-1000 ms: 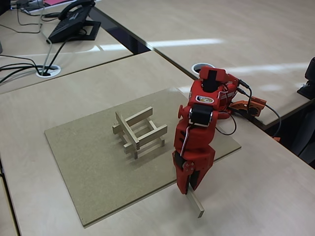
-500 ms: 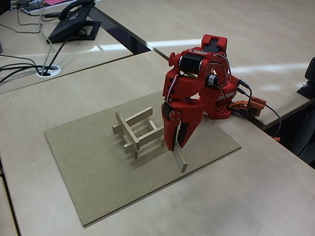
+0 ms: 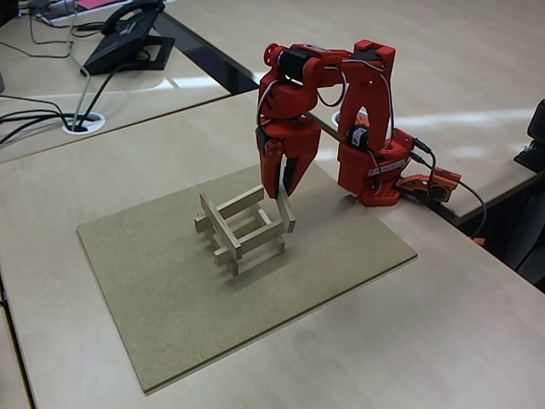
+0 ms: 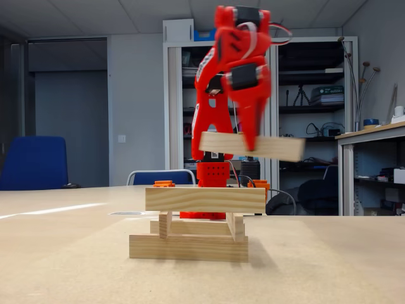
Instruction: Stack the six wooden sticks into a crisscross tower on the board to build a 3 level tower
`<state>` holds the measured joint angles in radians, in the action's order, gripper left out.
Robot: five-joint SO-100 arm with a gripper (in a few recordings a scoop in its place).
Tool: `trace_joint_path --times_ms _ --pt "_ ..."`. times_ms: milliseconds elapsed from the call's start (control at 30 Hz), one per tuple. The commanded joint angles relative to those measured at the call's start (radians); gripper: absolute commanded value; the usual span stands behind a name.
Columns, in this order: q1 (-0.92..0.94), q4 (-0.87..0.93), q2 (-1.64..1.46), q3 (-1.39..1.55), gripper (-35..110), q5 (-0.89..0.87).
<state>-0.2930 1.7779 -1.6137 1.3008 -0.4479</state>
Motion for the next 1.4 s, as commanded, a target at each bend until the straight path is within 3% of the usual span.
trace_joint_path --times_ms 0,167,567,1367 --pt "0.072 0.032 -0.060 0.048 0 0.120" --pt "0.097 0.023 -0.031 0.063 0 0.209" --pt "-0.014 -0.057 -0.029 0.167 0 0.186" --pt "0.120 -0.114 0.046 0.183 0 0.344"
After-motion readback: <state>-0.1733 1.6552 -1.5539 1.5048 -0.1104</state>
